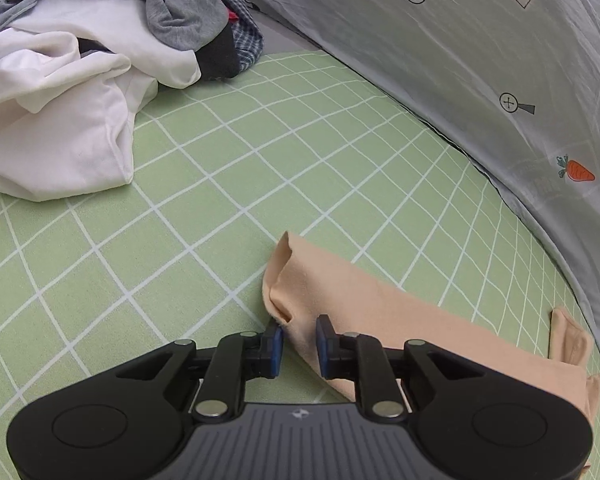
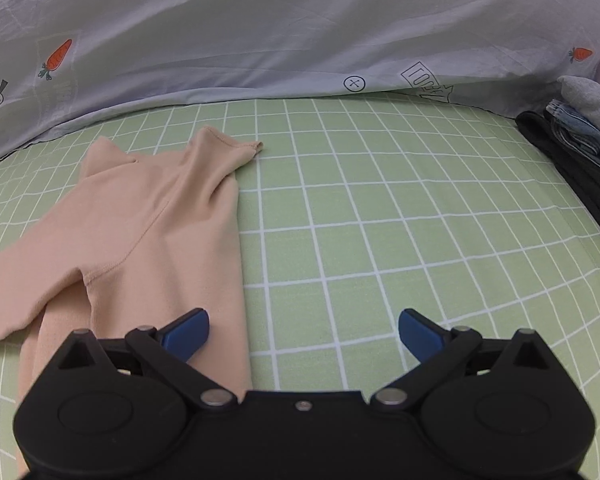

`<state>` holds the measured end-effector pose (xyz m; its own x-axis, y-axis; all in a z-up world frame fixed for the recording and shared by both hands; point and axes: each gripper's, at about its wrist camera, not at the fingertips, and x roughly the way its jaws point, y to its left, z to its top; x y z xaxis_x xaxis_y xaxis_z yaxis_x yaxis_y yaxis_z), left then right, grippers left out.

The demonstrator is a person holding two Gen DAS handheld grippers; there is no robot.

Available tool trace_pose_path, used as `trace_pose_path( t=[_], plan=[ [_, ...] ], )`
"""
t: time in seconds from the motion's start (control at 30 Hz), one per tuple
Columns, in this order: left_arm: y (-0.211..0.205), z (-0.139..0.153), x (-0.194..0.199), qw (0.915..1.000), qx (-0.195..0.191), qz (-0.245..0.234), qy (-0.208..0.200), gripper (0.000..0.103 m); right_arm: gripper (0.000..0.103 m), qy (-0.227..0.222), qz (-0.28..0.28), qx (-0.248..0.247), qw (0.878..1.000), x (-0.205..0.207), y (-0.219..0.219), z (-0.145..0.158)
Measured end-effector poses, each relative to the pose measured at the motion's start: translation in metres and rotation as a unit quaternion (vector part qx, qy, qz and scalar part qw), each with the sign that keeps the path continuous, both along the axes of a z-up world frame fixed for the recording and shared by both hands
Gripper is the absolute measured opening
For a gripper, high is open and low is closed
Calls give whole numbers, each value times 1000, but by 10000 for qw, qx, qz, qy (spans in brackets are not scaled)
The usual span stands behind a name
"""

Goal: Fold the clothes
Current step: 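Lay the held sleeve across the beige top and open the left gripper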

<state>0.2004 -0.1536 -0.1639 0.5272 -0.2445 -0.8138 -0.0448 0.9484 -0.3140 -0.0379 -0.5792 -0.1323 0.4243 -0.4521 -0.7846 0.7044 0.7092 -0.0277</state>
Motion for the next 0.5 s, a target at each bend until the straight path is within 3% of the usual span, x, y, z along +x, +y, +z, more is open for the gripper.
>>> trace_pose_path(
  t=[0.1, 0.13, 0.17, 0.3, 0.4, 0.5],
  plan=[
    [-14, 1, -1, 9993, 239, -253, -112, 24, 102, 8, -69, 55, 10000, -3, 1, -1],
    [-19, 2, -1, 9990, 236, -342, -139, 19, 102, 20, -75, 57, 10000, -3, 1, -1],
    [-23, 3, -1, 9988, 175, -426, -158, 2, 102, 29, -61, 51, 10000, -3, 2, 0],
    [-53, 20, -12, 9940, -157, -992, -429, 3, 102, 13, 19, 20, 10000, -3, 6, 5],
    [-96, 39, -26, 9737, -638, -2103, -606, 3, 102, -28, -4, 22, 10000, -5, 8, 6],
    [-139, 51, -47, 9413, -931, -3177, -653, 4, 102, -90, -35, 58, 9999, -9, 8, 7]
  ],
)
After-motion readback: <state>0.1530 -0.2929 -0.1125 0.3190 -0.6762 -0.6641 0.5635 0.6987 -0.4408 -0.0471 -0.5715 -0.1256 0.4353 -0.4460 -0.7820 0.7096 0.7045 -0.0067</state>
